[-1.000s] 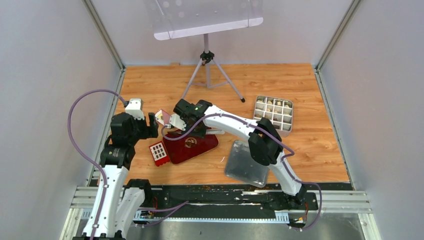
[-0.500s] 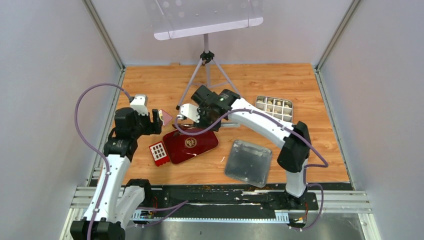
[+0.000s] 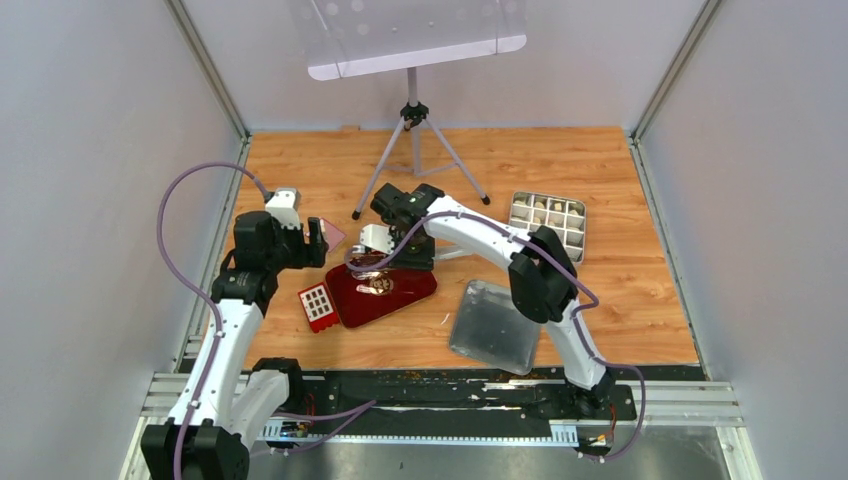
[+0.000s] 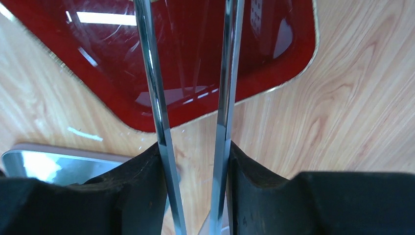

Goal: Pack the chocolate

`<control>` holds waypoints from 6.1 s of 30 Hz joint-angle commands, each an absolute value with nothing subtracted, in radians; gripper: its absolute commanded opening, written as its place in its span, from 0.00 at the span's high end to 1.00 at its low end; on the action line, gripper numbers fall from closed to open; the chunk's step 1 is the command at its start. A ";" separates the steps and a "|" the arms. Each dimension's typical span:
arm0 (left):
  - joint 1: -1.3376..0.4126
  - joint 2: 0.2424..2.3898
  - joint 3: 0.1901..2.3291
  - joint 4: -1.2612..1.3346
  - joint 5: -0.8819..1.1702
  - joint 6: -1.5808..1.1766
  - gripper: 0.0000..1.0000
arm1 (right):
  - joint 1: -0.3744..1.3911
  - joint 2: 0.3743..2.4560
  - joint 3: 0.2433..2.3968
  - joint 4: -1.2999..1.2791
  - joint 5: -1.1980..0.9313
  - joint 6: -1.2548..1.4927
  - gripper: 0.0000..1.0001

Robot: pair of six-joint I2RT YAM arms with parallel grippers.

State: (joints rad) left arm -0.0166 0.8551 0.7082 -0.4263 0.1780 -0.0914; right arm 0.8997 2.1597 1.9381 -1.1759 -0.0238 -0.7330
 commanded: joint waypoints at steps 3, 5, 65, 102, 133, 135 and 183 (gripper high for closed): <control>-0.008 0.819 0.734 -0.419 0.169 -0.086 0.17 | 0.905 2.229 2.108 -1.187 -0.009 -0.761 0.56; -0.008 0.818 0.729 -0.417 0.166 -0.087 0.17 | 0.908 2.243 2.117 -1.184 -0.012 -0.767 0.55; -0.266 1.250 0.927 -0.268 0.341 0.018 0.18 | 0.240 1.528 1.516 -1.357 -0.021 -0.772 0.83; -0.287 1.229 0.893 -0.262 0.332 0.008 0.18 | 0.186 1.509 1.556 -1.339 -0.135 -0.753 0.72; -0.285 1.077 0.850 -0.407 0.244 0.279 0.14 | 0.438 1.995 1.604 -0.724 -0.233 -0.417 0.63; -0.285 1.075 0.845 -0.409 0.252 0.289 0.14 | 0.439 2.014 1.601 -0.721 -0.232 -0.422 0.59; -0.555 1.100 0.753 -0.325 0.161 0.177 0.18 | 0.976 1.019 0.683 -0.801 -0.342 -0.675 0.59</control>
